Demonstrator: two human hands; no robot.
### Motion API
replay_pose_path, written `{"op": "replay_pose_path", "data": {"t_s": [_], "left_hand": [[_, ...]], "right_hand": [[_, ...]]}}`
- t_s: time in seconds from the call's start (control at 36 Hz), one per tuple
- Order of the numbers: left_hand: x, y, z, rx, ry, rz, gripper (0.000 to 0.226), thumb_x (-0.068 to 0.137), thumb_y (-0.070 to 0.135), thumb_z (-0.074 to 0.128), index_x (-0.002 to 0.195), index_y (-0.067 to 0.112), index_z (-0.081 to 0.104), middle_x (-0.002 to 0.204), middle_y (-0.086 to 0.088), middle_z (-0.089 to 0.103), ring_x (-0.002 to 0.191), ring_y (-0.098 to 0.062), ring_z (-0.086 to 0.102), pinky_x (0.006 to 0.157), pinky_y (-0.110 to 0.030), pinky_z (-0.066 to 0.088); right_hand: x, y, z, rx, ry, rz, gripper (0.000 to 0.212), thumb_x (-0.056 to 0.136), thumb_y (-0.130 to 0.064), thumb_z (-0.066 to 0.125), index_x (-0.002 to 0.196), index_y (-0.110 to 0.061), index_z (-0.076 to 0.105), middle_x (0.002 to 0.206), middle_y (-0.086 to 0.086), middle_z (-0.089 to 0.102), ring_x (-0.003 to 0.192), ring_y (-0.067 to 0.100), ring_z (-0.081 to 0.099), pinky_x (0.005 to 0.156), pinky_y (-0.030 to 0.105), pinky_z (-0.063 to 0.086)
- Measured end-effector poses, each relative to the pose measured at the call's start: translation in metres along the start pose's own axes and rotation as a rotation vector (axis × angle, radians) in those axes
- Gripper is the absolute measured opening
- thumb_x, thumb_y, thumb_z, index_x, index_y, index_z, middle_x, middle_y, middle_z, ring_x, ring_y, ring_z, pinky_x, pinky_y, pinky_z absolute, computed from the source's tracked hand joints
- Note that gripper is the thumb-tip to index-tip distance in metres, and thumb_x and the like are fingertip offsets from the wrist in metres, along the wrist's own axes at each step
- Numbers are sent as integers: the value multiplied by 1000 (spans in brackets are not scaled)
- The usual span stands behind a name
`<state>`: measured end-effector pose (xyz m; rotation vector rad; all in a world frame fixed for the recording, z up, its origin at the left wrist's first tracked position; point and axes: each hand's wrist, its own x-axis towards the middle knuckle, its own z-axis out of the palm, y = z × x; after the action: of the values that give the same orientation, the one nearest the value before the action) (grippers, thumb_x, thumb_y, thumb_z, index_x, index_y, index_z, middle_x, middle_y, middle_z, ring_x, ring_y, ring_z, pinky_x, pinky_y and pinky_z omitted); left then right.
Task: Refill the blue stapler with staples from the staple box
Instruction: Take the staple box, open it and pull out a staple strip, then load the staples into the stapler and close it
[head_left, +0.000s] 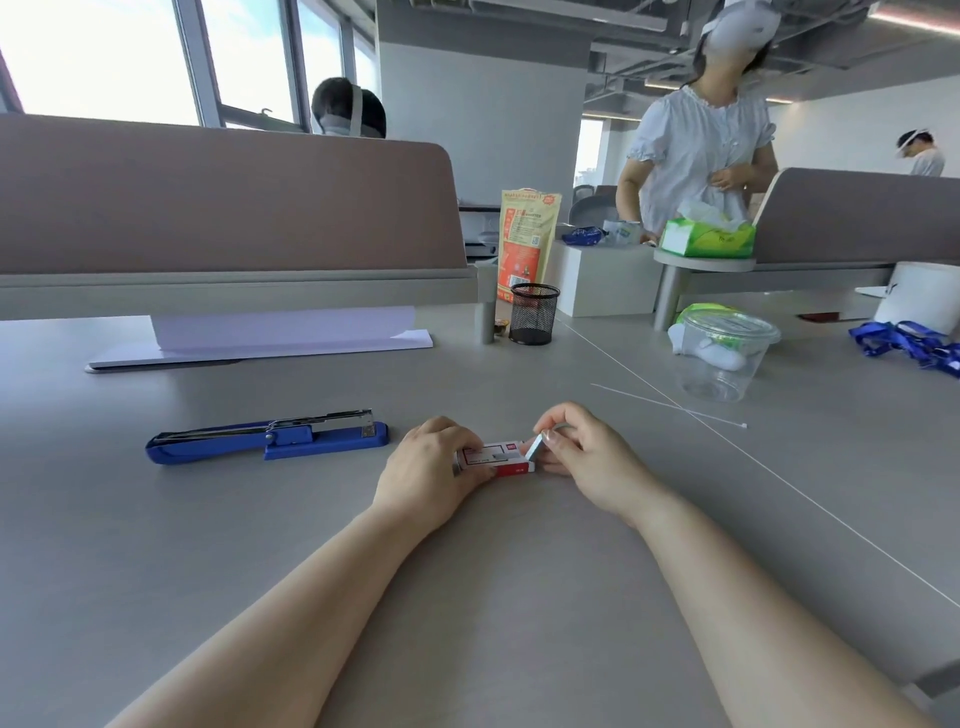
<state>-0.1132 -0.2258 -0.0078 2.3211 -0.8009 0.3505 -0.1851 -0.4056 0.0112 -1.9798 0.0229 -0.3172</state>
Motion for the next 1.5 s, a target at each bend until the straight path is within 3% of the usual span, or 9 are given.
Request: {"op": "replay_pose_path", "data": {"t_s": [0.31, 0.56, 0.72, 0.83, 0.94, 1.11, 1.28, 1.42, 1.5], "left_hand": [[3, 0, 4, -2, 0, -8, 32, 74, 40, 71, 100, 23, 67, 106, 1, 61, 101, -21, 55, 82, -34, 47], [-3, 1, -8, -2, -13, -1, 45, 76, 46, 67, 114, 25, 59, 122, 0, 56, 115, -22, 49, 94, -35, 43], [-11, -12, -50, 12, 90, -25, 41, 81, 45, 62, 117, 26, 57, 123, 2, 55, 111, -23, 51, 94, -34, 42], [-29, -46, -91, 187, 154, -58, 39, 83, 39, 61, 119, 25, 56, 124, 0, 56, 113, -24, 50, 95, -36, 38], [-46, -88, -120, 274, 199, -203, 39, 85, 36, 59, 122, 25, 54, 129, 0, 53, 118, -26, 47, 99, -39, 36], [-53, -129, -124, 401, 152, -253, 47, 90, 42, 48, 134, 27, 42, 146, 5, 41, 134, -20, 34, 110, -37, 24], [-44, -143, -114, 440, 72, -251, 48, 93, 47, 36, 138, 30, 33, 149, 11, 35, 142, -14, 21, 118, -43, 0], [-44, -144, -116, 328, 64, -214, 41, 91, 35, 48, 131, 25, 44, 139, 6, 47, 129, -22, 39, 113, -51, 17], [-44, -143, -117, 303, 77, -236, 44, 90, 34, 51, 132, 24, 45, 137, 1, 49, 127, -27, 41, 114, -52, 15]], "right_hand": [[1, -1, 6, 30, 3, -1, 22, 96, -8, 37, 83, -22, 49, 109, 26, 64, 103, 35, 63, 90, 37, 53], [4, 1, 6, 9, 181, 1, 22, 94, -13, 41, 81, -27, 51, 92, 5, 74, 94, 23, 67, 93, 45, 50], [15, -20, 17, 101, 225, -28, 21, 94, -9, 40, 82, -21, 51, 93, 13, 72, 72, 11, 68, 72, 24, 50], [29, -42, 42, 145, 166, -55, 19, 94, -9, 40, 84, -19, 52, 89, 10, 70, 71, 14, 68, 70, 22, 51], [47, -59, 79, 224, 132, -32, 16, 93, -10, 40, 85, -18, 51, 94, 13, 70, 75, 20, 68, 78, 33, 51], [70, -62, 131, 312, 130, 20, 12, 86, -7, 52, 86, -19, 51, 99, 14, 69, 75, 17, 65, 69, 24, 48], [81, -49, 157, 99, 173, -95, 24, 85, -20, 58, 106, -20, 45, 96, 2, 68, 87, 20, 64, 67, 22, 44], [81, -43, 161, -21, 182, -201, 17, 87, -17, 55, 104, -19, 55, 99, 0, 65, 86, 18, 61, 65, 4, 41], [79, -41, 161, -98, 173, -270, 23, 88, -9, 50, 108, -16, 59, 105, 2, 64, 90, 13, 56, 69, 0, 37]]}}
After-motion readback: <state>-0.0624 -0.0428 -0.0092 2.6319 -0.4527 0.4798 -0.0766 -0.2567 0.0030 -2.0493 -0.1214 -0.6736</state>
